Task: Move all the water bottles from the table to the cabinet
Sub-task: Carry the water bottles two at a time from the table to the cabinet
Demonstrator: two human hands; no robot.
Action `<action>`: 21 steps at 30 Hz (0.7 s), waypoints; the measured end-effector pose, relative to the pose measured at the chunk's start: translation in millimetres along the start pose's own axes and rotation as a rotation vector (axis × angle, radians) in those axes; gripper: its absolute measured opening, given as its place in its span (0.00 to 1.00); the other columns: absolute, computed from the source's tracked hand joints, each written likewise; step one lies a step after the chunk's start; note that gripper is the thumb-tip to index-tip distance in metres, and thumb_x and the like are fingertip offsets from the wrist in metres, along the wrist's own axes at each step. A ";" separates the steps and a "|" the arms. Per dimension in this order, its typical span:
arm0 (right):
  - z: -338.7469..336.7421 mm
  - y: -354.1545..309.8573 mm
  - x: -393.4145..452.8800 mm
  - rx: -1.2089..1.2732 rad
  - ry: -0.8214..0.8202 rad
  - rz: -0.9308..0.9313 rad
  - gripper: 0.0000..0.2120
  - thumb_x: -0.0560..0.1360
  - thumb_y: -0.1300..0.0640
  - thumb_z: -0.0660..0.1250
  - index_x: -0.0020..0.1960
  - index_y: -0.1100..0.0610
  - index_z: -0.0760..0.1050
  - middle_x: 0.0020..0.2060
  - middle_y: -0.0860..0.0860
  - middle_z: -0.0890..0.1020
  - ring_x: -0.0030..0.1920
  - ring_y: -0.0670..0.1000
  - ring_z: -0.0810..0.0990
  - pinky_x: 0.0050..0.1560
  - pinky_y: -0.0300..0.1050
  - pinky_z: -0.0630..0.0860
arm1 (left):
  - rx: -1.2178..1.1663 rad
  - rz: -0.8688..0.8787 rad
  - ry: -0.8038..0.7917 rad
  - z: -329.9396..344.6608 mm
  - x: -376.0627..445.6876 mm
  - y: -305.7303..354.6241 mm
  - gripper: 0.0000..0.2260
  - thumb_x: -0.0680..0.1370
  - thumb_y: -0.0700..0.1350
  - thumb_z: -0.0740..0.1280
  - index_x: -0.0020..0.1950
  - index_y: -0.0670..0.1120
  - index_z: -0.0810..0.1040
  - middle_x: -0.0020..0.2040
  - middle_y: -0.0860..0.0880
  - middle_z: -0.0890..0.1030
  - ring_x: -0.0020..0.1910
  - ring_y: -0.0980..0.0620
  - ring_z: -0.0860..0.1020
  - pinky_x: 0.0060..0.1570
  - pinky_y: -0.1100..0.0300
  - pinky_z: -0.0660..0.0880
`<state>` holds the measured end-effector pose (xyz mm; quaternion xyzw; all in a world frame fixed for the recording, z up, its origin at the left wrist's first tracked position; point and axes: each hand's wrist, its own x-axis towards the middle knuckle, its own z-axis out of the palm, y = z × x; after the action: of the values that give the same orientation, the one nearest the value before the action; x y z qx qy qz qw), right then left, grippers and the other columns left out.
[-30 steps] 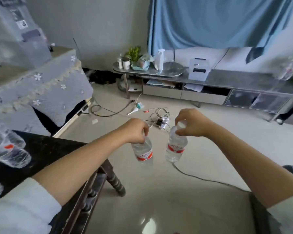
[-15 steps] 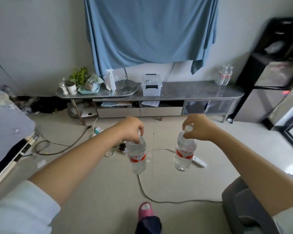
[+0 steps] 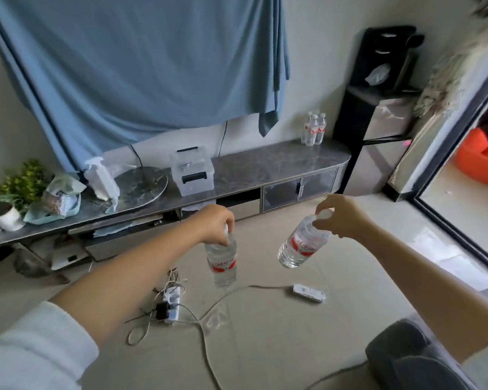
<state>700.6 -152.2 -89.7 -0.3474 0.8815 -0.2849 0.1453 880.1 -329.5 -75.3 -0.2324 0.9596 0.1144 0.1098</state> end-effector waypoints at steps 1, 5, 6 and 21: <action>-2.8 4.7 15.6 0.022 0.022 0.014 0.10 0.66 0.65 0.72 0.34 0.53 0.74 0.35 0.49 0.72 0.28 0.55 0.72 0.13 0.28 0.63 | -0.004 0.007 0.000 -4.9 17.9 -2.4 0.11 0.73 0.41 0.69 0.55 0.42 0.79 0.58 0.46 0.78 0.58 0.48 0.75 0.45 0.62 0.67; -12.7 19.9 77.6 -0.010 0.123 0.051 0.10 0.66 0.62 0.74 0.47 0.62 0.81 0.44 0.55 0.77 0.44 0.57 0.76 0.36 0.35 0.73 | -0.030 -0.001 0.001 -21.1 89.7 -12.9 0.07 0.72 0.39 0.67 0.49 0.44 0.80 0.50 0.47 0.78 0.49 0.51 0.74 0.42 0.63 0.69; -16.0 24.7 92.8 -0.029 0.134 0.069 0.12 0.66 0.62 0.74 0.49 0.64 0.81 0.46 0.57 0.79 0.47 0.59 0.77 0.43 0.41 0.72 | -0.048 -0.012 0.003 -23.1 107.1 -15.9 0.05 0.72 0.39 0.68 0.47 0.46 0.80 0.48 0.48 0.77 0.47 0.52 0.72 0.39 0.63 0.68; -87.0 136.9 351.2 -0.128 -0.013 0.035 0.14 0.67 0.61 0.73 0.52 0.60 0.82 0.57 0.55 0.80 0.57 0.57 0.77 0.53 0.44 0.74 | -0.147 -0.066 0.038 -96.3 399.3 44.9 0.03 0.71 0.38 0.68 0.41 0.45 0.77 0.40 0.52 0.72 0.47 0.53 0.69 0.42 0.63 0.67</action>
<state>337.0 -279.9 -123.5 -0.3425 0.9029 -0.2231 0.1334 497.2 -484.8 -81.6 -0.2734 0.9424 0.1762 0.0780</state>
